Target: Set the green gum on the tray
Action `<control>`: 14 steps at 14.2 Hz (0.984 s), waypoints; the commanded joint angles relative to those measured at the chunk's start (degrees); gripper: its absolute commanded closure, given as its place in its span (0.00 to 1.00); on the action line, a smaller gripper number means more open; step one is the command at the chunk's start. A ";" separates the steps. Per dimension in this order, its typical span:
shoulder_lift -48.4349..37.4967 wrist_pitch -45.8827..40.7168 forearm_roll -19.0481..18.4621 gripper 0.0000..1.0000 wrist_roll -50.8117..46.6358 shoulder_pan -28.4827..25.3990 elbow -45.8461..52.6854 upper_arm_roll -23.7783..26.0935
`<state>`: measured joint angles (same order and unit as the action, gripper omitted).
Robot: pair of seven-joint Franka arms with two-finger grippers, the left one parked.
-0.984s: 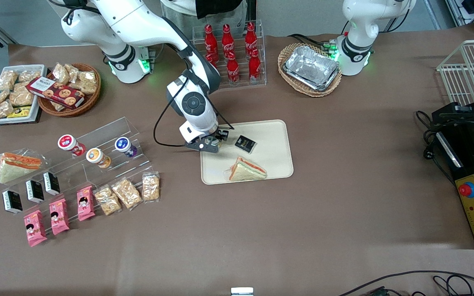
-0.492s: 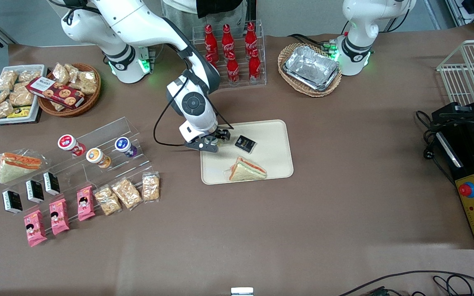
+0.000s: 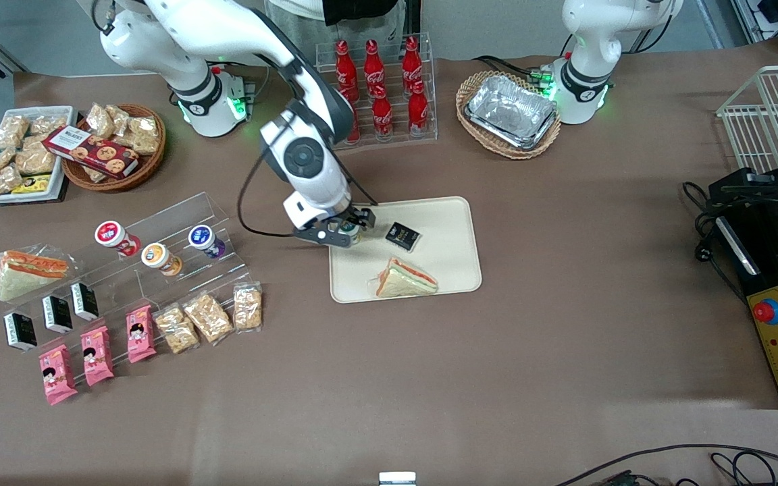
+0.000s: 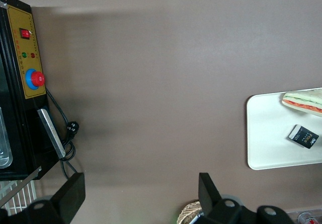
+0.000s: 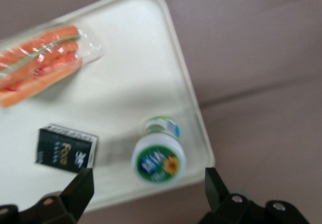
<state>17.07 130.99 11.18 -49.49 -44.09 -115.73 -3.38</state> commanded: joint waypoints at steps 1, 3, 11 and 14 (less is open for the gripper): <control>-13.44 -15.02 1.22 0.01 6.22 6.27 0.06 -0.84; -18.11 -20.41 1.13 0.01 12.72 12.07 0.33 -0.84; -11.48 -35.77 -3.43 0.01 17.85 25.19 20.76 -1.63; -10.04 -39.59 -4.84 0.01 23.43 28.25 23.18 -3.38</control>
<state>2.53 96.02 8.45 -31.54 -18.38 -99.09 -5.47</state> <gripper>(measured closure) 0.009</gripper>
